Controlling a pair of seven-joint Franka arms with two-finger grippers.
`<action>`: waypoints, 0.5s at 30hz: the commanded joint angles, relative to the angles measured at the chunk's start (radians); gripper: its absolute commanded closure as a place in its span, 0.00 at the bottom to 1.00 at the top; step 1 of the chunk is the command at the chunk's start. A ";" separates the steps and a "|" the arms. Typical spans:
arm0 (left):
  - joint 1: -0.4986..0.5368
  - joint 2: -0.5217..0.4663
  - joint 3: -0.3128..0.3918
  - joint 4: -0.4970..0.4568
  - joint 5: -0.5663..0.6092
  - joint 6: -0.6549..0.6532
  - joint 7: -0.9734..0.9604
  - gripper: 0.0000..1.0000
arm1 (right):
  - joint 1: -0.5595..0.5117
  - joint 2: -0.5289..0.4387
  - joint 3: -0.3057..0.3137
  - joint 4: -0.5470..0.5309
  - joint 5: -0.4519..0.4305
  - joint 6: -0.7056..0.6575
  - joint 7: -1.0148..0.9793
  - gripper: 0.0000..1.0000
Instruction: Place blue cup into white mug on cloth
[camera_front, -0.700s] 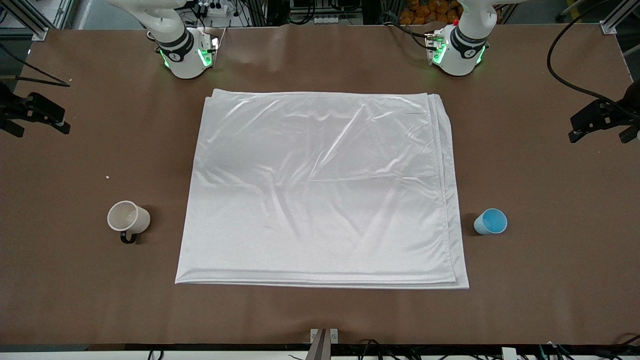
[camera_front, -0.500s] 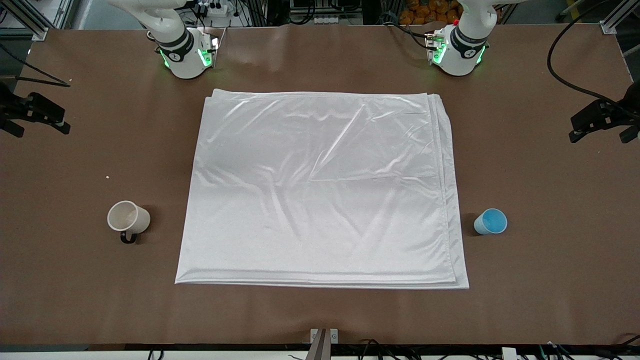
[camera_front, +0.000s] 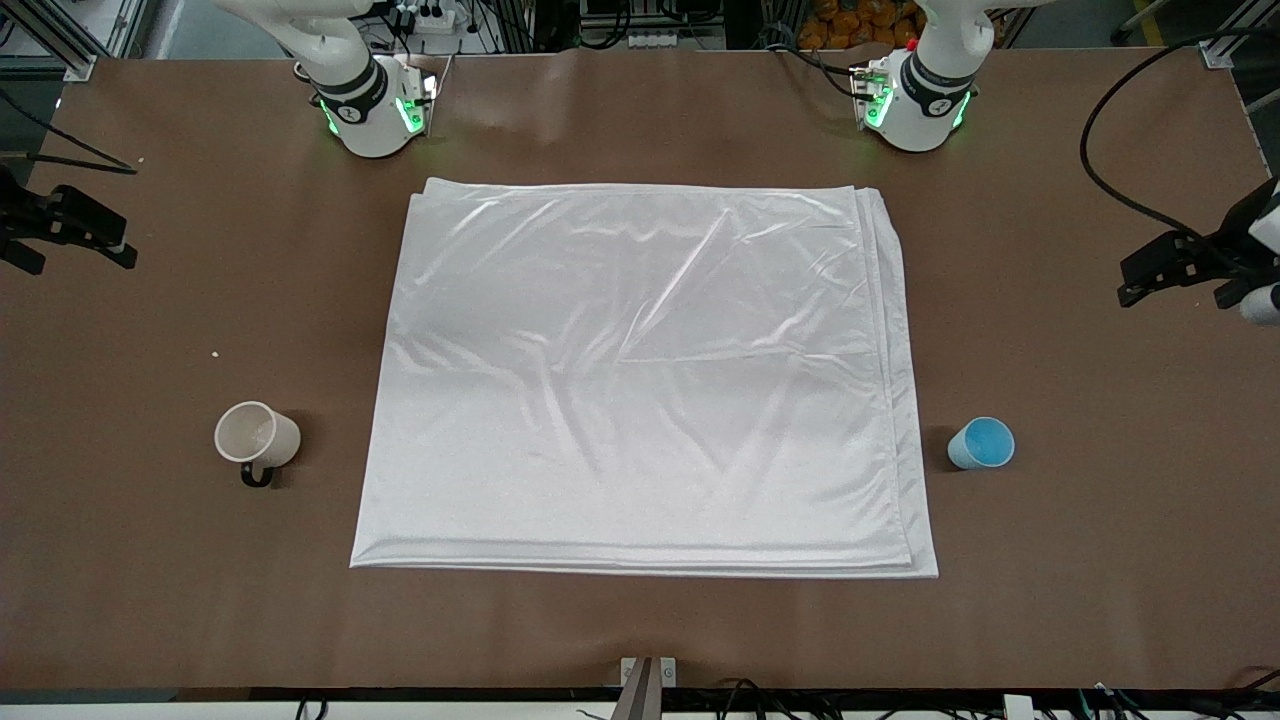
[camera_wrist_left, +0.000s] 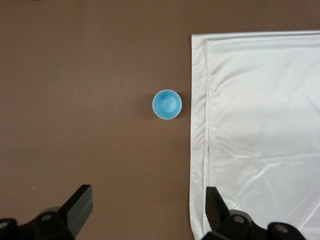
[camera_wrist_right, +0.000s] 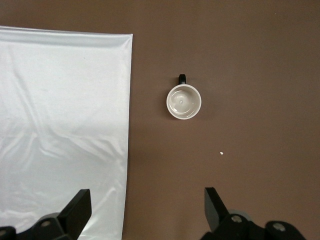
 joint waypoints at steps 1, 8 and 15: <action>-0.013 0.056 0.009 0.005 -0.014 0.015 0.011 0.00 | -0.020 -0.018 0.006 -0.009 -0.014 -0.005 0.007 0.00; -0.004 0.158 0.009 0.000 -0.009 0.053 0.009 0.00 | -0.020 -0.013 0.006 -0.010 -0.015 -0.003 0.006 0.00; 0.001 0.248 0.012 -0.033 0.000 0.165 0.006 0.00 | -0.020 0.007 0.006 -0.012 -0.015 0.001 0.007 0.00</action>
